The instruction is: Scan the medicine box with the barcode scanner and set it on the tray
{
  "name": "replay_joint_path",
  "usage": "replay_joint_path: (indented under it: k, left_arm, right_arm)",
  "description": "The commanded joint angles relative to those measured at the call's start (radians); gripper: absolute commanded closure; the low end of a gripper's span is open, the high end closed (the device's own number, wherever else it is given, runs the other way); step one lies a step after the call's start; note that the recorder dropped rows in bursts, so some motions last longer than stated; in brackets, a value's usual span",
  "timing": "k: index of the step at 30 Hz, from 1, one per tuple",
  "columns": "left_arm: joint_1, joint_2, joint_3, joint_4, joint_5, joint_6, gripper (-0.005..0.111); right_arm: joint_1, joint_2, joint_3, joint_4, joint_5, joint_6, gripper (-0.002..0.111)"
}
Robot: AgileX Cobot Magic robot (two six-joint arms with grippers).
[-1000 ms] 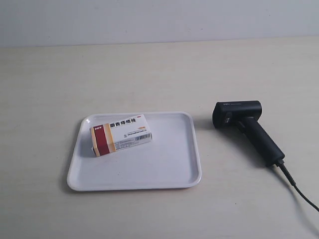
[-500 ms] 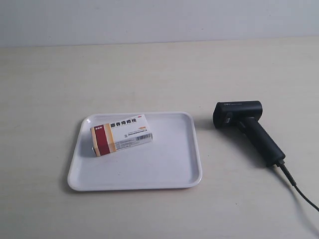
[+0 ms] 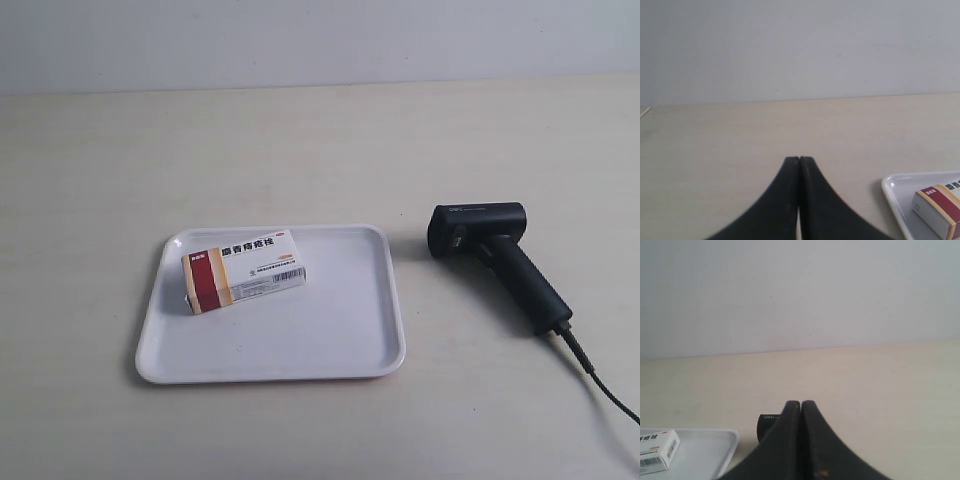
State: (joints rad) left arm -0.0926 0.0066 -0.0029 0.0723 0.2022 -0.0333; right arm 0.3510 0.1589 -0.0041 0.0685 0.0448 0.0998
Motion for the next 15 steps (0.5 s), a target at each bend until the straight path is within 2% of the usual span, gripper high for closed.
replay_joint_path:
  k: [1,11,12,15]
  left_arm:
    - [0.004,-0.007,0.003,-0.005,0.003,-0.005,0.106]
    - [0.004,-0.007,0.003,-0.005,0.003,-0.005,0.106]
    - [0.004,-0.007,0.003,-0.005,0.003,-0.005,0.106]
    - [0.004,-0.007,0.003,-0.005,0.003,-0.005,0.106]
  right_arm:
    - [-0.003,-0.044,0.004,-0.009,0.049,-0.031,0.108]
    - [-0.008,-0.06,0.004,-0.009,0.053,-0.026,0.108]
    - [-0.025,-0.075,0.004,-0.009,0.053,-0.026,0.108]
    - [-0.192,-0.159,0.004,-0.009,0.06,-0.026,0.108]
